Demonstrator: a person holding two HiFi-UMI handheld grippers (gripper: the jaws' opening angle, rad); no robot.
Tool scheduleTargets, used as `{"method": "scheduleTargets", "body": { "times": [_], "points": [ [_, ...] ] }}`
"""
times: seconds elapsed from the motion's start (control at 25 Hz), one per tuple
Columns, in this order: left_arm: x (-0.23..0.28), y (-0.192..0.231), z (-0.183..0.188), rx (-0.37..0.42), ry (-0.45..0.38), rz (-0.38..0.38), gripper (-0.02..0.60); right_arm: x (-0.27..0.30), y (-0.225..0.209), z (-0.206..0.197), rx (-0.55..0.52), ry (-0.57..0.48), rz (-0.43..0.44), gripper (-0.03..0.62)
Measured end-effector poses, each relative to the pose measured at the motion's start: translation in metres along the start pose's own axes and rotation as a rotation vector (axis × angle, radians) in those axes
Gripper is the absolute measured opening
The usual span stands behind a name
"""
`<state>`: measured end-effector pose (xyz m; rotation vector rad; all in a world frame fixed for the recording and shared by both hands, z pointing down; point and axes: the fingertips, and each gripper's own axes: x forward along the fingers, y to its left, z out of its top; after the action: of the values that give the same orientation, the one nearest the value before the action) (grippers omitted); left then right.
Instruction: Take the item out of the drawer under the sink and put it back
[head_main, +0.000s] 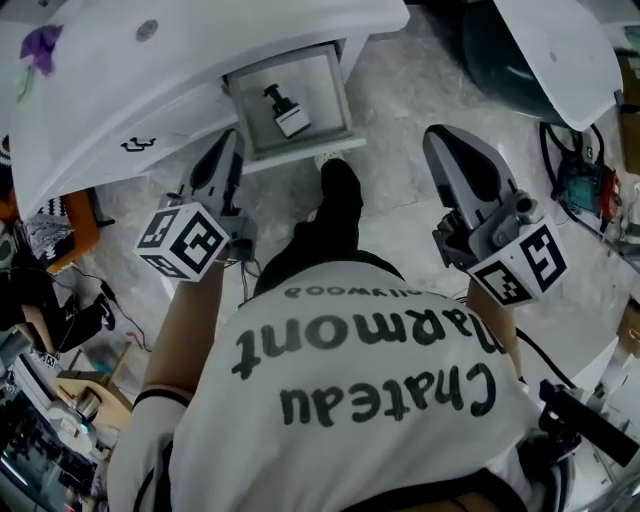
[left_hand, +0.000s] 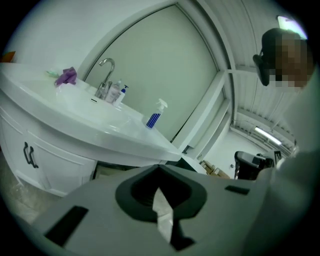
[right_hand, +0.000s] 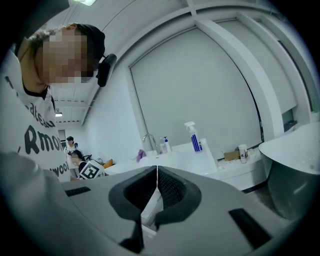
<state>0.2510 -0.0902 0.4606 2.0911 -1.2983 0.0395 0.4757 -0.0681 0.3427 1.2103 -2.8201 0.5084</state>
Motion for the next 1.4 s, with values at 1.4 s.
{"method": "scheduleTargets", "body": {
  "times": [1.4],
  "points": [
    [0.193,0.169,-0.156,-0.137,0.602,0.691,0.173,0.086,-0.165,-0.076,0.318,0.165,0.048,0.012]
  ]
}}
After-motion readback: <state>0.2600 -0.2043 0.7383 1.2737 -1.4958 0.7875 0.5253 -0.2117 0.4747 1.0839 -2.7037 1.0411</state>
